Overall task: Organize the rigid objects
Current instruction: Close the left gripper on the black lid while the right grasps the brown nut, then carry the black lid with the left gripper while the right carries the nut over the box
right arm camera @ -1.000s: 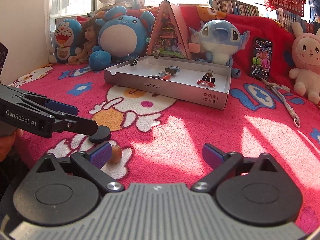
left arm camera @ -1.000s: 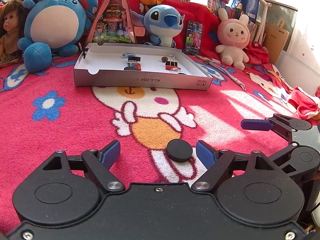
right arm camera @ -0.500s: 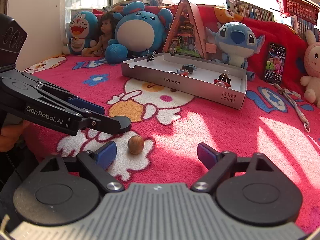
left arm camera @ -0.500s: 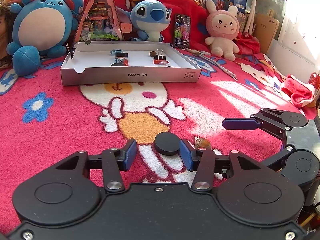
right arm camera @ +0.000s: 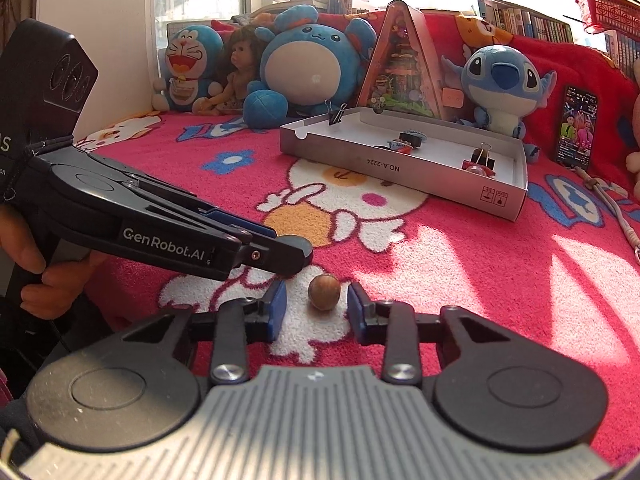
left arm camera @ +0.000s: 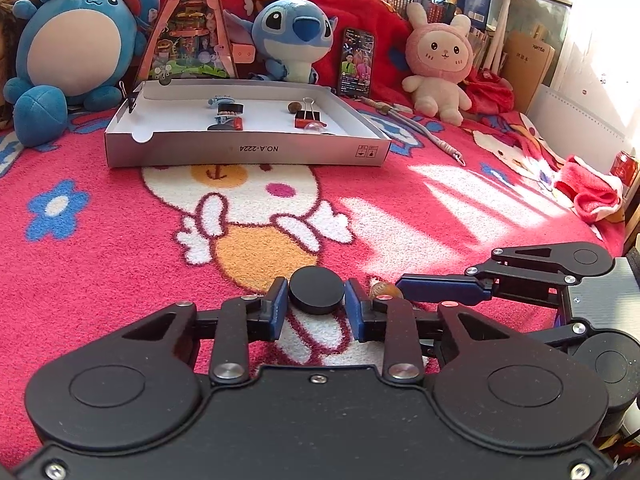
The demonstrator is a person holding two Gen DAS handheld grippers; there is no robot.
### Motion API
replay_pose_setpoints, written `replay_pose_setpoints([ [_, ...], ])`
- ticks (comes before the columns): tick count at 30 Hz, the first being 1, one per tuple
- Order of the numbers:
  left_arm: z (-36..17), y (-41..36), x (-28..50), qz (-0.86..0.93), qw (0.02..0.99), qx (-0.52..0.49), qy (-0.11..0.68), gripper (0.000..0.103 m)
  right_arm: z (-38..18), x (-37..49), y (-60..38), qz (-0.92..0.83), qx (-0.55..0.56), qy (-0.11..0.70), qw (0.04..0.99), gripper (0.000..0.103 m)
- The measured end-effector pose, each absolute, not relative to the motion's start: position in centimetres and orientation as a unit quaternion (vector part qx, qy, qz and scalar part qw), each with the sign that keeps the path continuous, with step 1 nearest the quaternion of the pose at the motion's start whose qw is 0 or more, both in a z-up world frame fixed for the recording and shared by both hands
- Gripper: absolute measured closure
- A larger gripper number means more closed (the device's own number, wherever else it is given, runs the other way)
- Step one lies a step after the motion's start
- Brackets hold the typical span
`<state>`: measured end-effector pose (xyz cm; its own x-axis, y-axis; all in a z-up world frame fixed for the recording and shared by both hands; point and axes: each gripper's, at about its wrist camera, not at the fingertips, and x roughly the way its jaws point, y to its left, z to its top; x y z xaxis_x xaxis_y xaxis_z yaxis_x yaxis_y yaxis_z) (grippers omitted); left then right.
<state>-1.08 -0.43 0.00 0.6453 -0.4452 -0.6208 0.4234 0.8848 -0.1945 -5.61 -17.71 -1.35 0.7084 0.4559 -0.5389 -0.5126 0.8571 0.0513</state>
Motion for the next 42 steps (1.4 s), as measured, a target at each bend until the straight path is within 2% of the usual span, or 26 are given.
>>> replay_pose_setpoints([
  [6, 0.0, -0.5, -0.9, -0.237, 0.908, -0.023, 0.346, 0.073, -1.5, -5.5, -17.7, 0.255, -0.051, 0.278, 0.925, 0.070],
  [10, 0.1, -0.6, -1.0, -0.237, 0.908, -0.018, 0.344, 0.073, -1.4, -5.6, -17.8, 0.236, -0.046, 0.268, 0.933, 0.081],
  [16, 0.1, -0.3, -0.8, -0.226, 0.911, -0.023, 0.344, 0.073, -0.8, -5.4, -18.7, 0.200, -0.032, 0.246, 0.948, 0.082],
  [42, 2.3, -0.6, 4.1, -0.145, 0.931, -0.024, 0.334, 0.074, 0.1, -0.1, -20.2, 0.117, 0.025, 0.257, 0.959, 0.082],
])
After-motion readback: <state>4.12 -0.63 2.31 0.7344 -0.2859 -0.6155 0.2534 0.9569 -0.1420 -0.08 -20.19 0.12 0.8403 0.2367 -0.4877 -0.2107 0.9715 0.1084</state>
